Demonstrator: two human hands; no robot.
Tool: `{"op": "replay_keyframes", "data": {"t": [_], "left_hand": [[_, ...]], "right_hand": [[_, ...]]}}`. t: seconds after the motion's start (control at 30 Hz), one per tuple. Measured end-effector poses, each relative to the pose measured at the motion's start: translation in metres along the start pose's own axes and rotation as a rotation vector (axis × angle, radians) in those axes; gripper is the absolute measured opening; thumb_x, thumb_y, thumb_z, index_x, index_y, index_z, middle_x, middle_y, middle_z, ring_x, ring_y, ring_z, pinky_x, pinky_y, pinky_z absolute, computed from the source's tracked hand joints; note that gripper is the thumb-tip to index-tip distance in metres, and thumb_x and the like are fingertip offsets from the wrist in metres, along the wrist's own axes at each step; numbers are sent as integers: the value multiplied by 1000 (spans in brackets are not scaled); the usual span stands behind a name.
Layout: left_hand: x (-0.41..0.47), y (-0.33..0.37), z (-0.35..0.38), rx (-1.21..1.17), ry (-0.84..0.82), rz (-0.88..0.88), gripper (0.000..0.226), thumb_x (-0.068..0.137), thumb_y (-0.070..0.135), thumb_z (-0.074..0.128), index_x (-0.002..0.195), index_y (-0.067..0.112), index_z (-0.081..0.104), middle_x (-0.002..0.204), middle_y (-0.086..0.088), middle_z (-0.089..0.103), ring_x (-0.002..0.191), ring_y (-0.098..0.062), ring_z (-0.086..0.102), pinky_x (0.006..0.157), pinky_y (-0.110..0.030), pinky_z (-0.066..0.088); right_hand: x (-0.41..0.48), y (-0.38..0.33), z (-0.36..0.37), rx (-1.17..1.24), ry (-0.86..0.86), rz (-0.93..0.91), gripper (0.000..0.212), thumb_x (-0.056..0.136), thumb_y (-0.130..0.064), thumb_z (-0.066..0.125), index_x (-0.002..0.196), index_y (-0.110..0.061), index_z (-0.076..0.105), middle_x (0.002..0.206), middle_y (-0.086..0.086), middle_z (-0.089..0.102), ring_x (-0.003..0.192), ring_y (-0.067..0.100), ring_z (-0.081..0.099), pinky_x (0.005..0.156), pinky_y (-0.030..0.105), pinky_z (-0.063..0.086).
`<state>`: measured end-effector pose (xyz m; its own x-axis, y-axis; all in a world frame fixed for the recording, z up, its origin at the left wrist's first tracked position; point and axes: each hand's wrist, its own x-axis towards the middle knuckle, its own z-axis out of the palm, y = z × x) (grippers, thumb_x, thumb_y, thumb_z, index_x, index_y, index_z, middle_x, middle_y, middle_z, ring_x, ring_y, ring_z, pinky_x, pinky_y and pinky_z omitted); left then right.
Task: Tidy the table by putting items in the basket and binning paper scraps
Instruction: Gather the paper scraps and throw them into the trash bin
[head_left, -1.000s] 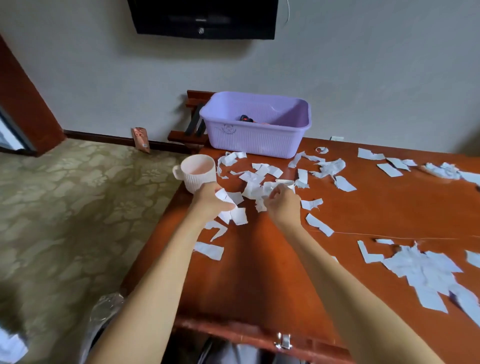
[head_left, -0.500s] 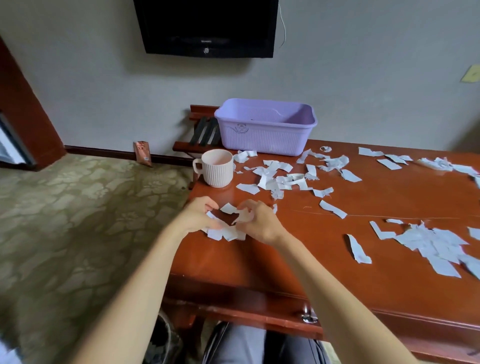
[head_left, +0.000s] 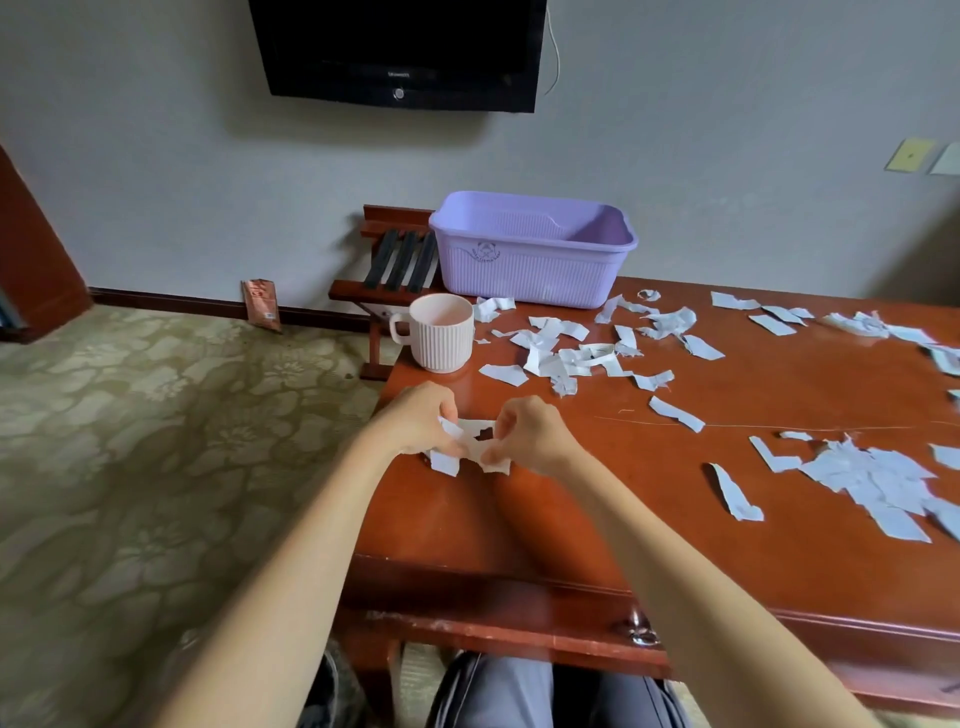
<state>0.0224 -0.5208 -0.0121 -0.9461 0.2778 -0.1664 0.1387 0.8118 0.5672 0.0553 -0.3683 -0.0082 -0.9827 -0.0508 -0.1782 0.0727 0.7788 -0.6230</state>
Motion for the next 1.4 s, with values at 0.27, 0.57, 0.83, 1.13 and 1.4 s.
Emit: {"op": "replay_keyframes", "data": {"t": [0.27, 0.57, 0.83, 1.13, 1.4], "left_hand": [[17, 5, -8, -166, 112, 41, 43, 71, 14, 79, 108, 17, 57, 112, 2, 48, 104, -17, 51, 83, -32, 52], [19, 27, 4, 163, -50, -31, 46, 78, 18, 75, 118, 5, 57, 122, -9, 55, 99, -22, 54, 71, -25, 41], [28, 47, 1, 45, 97, -20, 20, 79, 16, 73, 92, 6, 60, 90, -7, 54, 77, -17, 47, 55, -18, 31], [79, 73, 21, 182, 135, -32, 40, 83, 21, 69, 115, 0, 59, 132, -15, 52, 126, -27, 46, 101, -32, 41], [90, 79, 23, 258, 85, -125, 46, 81, 31, 71, 118, 7, 56, 118, -11, 61, 111, -26, 57, 90, -32, 46]], "right_hand": [[22, 9, -29, 184, 189, 84, 21, 73, -6, 75, 81, -10, 56, 85, 2, 56, 70, 14, 52, 69, 27, 48], [43, 26, -40, 157, 164, 127, 36, 75, -8, 74, 110, -11, 62, 119, 13, 62, 92, 24, 61, 85, 34, 55], [53, 41, -54, 346, 232, 276, 70, 78, -15, 74, 137, -4, 37, 117, 14, 59, 103, 25, 61, 92, 33, 52], [70, 54, -61, -160, 150, 179, 75, 78, -33, 73, 137, -6, 37, 133, 14, 54, 118, 29, 56, 86, 29, 50], [75, 59, -68, -17, 154, 205, 25, 91, -21, 57, 105, -1, 57, 91, 13, 58, 65, 14, 53, 49, 14, 37]]}}
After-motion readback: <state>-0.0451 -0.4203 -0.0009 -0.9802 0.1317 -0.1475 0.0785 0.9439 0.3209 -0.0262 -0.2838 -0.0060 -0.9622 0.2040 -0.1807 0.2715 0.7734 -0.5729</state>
